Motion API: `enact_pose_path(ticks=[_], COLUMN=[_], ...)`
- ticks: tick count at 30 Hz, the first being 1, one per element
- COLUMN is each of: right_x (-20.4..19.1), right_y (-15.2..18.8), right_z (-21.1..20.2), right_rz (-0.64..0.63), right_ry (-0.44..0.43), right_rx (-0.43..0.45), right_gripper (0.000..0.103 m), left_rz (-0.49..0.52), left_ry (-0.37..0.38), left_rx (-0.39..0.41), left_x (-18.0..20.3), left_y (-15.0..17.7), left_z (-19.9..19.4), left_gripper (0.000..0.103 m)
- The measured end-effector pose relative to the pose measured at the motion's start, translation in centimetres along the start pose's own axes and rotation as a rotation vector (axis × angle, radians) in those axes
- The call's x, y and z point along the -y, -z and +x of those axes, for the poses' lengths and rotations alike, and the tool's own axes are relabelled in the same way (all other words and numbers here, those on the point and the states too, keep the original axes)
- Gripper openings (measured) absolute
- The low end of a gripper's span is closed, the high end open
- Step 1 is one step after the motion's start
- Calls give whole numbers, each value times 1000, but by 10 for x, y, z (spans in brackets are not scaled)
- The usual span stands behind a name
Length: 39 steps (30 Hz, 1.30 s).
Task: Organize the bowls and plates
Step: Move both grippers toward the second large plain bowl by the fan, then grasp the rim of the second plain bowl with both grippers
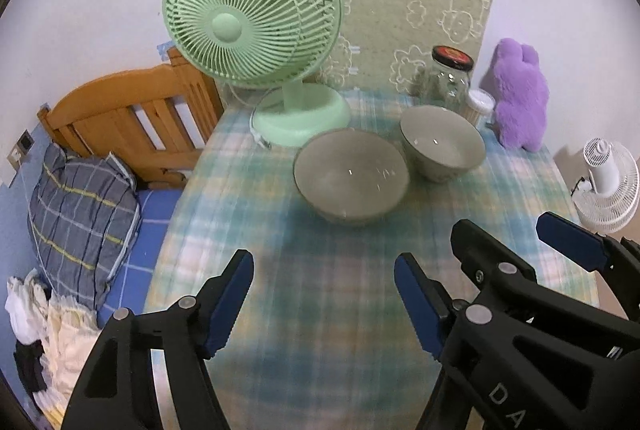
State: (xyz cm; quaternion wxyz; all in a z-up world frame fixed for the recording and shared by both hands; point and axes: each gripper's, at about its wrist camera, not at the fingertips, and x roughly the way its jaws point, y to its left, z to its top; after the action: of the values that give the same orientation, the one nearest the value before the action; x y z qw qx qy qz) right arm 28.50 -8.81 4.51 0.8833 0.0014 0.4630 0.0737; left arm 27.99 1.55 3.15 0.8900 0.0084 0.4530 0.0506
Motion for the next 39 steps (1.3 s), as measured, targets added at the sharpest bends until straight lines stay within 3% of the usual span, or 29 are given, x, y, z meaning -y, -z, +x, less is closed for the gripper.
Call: enact_pose_path(ticks=[9,13,22,25,27,31,37,39], right_x=[-12,-13,-12,-9,-8,-9,-9,-8], right_y=[-45,-60,-81,-78,-77,-74,-72,-71], right_z=[32,49,97,119,131,147,167,172], right_rz=[37,64,118,139,146,146,150,155], right_ry=[-8,-2,43,45,45,48,52,57], right_rx=[42,55,50,16,0,-28,-55,-63], right_gripper=[70,70,68,63,54,51,41,34], left_rz=[23,56,66,60,67,59,70,77], left_ry=[-27,-29,19,37,21,36,49,54], left_rx=[42,50,15,-19,-32,-62,-79,-88], left_x=[-14,-16,-19,-18,-18,-21,-21,-20], left_y=[-45,-66,-79,-76,-74,-71,-71,-70], left_z=[30,51,106,125,137,155,170,176], left_gripper=[74,68,66,65,58,57,38,35])
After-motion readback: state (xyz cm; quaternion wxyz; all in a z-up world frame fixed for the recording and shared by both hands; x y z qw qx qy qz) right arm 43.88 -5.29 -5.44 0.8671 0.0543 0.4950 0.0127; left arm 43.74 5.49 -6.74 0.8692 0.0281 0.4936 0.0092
